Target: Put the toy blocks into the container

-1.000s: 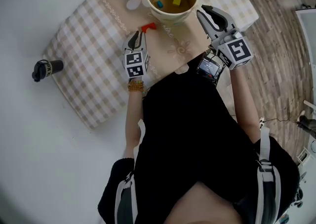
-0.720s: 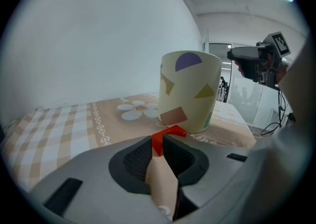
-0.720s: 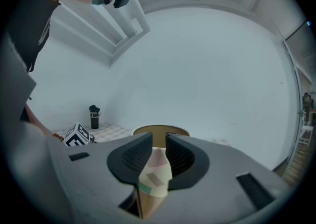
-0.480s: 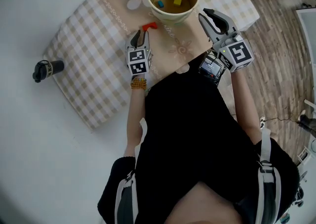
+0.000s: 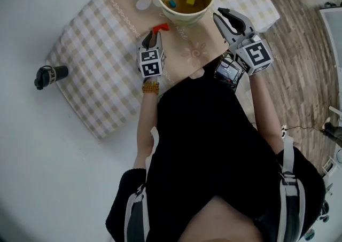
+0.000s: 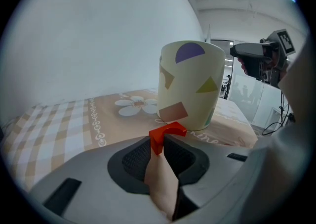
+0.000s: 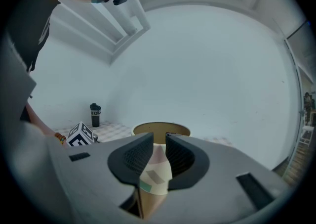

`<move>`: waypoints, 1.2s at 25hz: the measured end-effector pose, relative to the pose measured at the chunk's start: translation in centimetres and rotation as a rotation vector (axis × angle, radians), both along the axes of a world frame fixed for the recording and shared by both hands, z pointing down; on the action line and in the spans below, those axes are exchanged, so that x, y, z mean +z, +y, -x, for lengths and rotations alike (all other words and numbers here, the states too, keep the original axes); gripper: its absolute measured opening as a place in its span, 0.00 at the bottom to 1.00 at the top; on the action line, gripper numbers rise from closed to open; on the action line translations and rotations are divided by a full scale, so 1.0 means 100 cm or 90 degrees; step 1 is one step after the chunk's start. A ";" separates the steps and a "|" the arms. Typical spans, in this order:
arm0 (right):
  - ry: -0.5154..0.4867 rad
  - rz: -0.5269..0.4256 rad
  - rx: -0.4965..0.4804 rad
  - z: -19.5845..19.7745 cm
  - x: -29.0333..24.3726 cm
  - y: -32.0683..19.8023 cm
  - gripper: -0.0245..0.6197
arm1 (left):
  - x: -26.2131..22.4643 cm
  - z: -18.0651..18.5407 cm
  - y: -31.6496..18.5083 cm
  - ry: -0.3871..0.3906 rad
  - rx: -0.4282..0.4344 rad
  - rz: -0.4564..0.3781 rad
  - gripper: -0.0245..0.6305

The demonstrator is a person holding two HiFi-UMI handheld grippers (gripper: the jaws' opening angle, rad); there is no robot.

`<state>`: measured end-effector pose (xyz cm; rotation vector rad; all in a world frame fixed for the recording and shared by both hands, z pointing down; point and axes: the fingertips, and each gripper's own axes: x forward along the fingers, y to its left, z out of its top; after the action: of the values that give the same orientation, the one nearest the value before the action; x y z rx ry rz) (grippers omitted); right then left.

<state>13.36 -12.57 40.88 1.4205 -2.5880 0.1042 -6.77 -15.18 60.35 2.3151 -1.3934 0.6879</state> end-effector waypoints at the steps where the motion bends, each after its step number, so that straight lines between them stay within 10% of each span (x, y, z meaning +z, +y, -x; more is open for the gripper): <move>1: 0.001 0.001 0.000 0.000 0.001 0.000 0.15 | 0.000 0.001 0.000 -0.002 -0.003 0.000 0.15; 30: 0.011 0.017 -0.036 0.017 0.020 0.004 0.15 | -0.031 0.014 0.022 0.064 -0.017 -0.017 0.12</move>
<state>11.68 -12.19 42.85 1.3325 -2.6014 0.1171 -8.20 -13.02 57.25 2.3131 -1.3927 0.5409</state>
